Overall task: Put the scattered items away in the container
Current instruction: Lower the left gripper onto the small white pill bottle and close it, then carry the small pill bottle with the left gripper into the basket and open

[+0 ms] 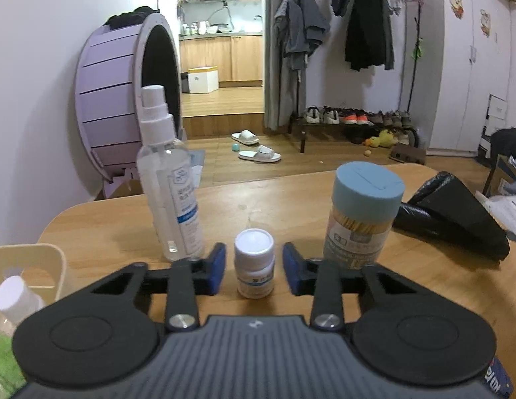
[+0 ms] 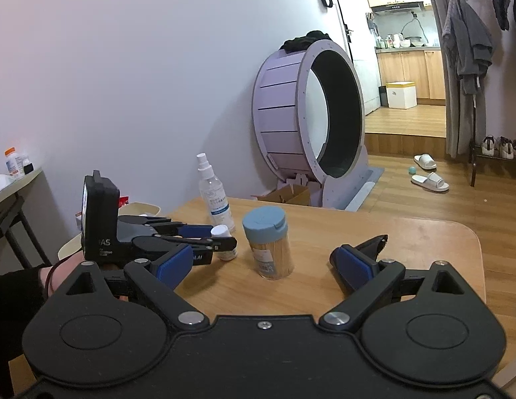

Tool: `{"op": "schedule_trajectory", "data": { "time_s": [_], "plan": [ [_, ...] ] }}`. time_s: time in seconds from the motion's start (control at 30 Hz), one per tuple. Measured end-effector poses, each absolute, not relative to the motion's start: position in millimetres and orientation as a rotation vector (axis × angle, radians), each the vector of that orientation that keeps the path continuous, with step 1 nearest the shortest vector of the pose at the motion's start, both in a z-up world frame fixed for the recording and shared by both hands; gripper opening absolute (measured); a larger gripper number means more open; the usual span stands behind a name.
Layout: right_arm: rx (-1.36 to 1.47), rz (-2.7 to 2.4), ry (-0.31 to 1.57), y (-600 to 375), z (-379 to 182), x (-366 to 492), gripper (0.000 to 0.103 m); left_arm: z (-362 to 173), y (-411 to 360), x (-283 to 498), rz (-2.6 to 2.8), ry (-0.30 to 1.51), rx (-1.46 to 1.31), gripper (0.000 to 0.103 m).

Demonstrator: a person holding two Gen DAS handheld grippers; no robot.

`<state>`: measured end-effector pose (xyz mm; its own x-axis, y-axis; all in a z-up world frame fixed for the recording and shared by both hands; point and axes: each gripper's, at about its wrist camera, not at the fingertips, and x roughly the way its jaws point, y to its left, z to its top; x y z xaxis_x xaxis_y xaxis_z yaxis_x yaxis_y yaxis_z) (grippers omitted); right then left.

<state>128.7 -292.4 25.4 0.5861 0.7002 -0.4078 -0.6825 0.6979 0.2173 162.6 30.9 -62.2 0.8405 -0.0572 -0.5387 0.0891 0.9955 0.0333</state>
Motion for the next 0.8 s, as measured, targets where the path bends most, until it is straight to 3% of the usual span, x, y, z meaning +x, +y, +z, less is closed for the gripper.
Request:
{"op": "schedule_trajectory", "data": {
  "time_s": [0.3,0.8],
  "plan": [
    [0.041,0.813,0.486,-294,28,125,0.094,-52,32,146,-0.07,0.529,0.057,0.026],
    [0.079,0.876,0.488,-283,33,115,0.094,23,92,59,0.014,0.454,0.001,0.026]
  ]
}}
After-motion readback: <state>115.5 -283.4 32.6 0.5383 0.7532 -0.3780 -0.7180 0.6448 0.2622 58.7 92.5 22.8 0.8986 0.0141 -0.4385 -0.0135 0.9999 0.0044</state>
